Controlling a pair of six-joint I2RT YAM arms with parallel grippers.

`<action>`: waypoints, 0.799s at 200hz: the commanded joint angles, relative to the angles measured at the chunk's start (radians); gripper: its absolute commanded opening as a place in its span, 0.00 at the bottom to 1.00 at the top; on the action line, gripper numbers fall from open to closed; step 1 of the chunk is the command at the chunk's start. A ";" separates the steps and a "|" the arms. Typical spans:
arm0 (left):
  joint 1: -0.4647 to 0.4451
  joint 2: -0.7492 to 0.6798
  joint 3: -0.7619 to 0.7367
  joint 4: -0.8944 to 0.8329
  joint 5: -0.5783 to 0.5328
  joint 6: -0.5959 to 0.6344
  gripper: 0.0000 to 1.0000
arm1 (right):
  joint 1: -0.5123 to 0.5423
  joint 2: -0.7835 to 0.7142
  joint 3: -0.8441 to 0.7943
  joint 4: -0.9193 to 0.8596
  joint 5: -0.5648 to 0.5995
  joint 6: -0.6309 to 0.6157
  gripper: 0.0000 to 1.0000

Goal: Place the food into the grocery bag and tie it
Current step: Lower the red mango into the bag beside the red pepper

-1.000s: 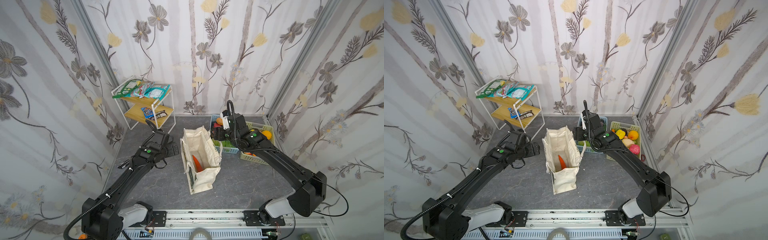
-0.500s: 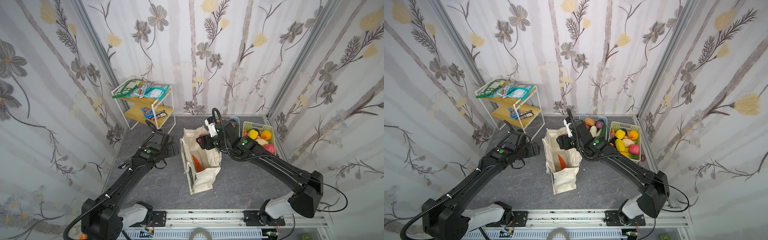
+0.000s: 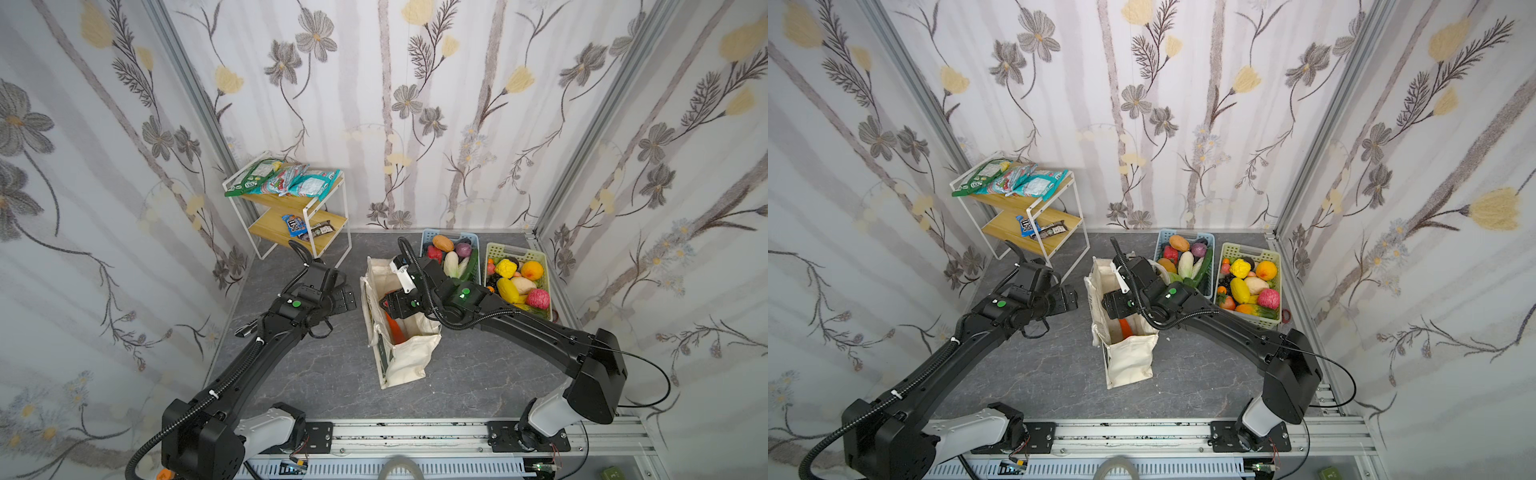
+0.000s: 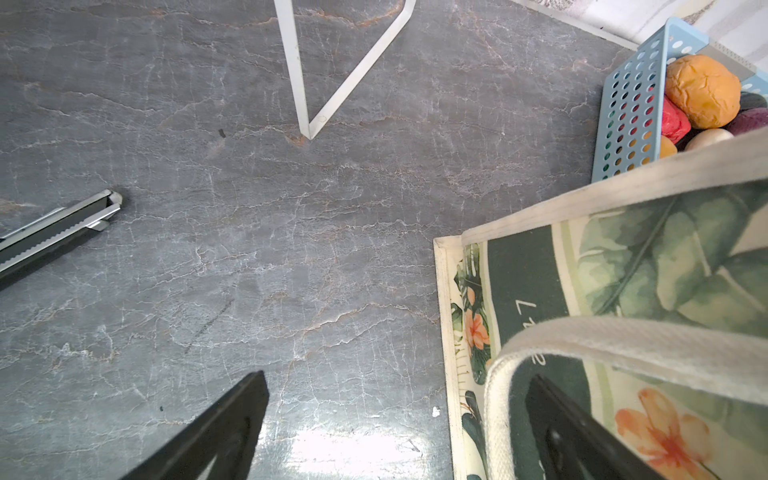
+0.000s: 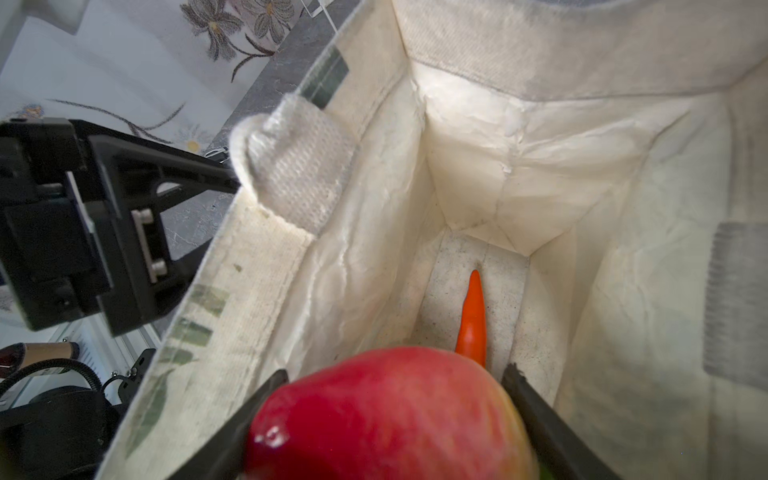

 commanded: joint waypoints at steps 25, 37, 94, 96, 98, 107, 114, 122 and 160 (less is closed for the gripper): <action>0.001 -0.004 0.029 -0.053 -0.031 -0.012 1.00 | 0.015 0.018 -0.050 0.046 -0.024 0.012 0.76; 0.000 -0.017 0.022 -0.054 -0.038 -0.017 1.00 | 0.019 0.029 -0.053 0.047 -0.032 0.010 0.76; 0.001 -0.040 -0.003 -0.057 -0.027 -0.037 1.00 | 0.023 0.085 -0.079 0.068 -0.056 0.012 0.77; 0.001 -0.041 -0.004 -0.057 -0.027 -0.036 1.00 | 0.023 0.088 -0.080 0.069 -0.056 0.013 0.77; 0.001 -0.043 -0.005 -0.056 -0.026 -0.035 1.00 | 0.023 0.090 -0.080 0.069 -0.057 0.012 0.77; 0.001 -0.048 -0.007 -0.057 -0.026 -0.036 1.00 | 0.023 0.096 -0.085 0.073 -0.056 0.015 0.76; 0.000 -0.051 -0.008 -0.059 -0.028 -0.034 1.00 | 0.023 0.103 -0.089 0.078 -0.057 0.017 0.76; 0.001 -0.054 -0.008 -0.062 -0.028 -0.031 1.00 | 0.023 0.110 -0.094 0.085 -0.057 0.020 0.76; 0.000 -0.066 -0.015 -0.065 -0.029 -0.030 1.00 | 0.024 0.148 -0.112 0.111 -0.069 0.036 0.77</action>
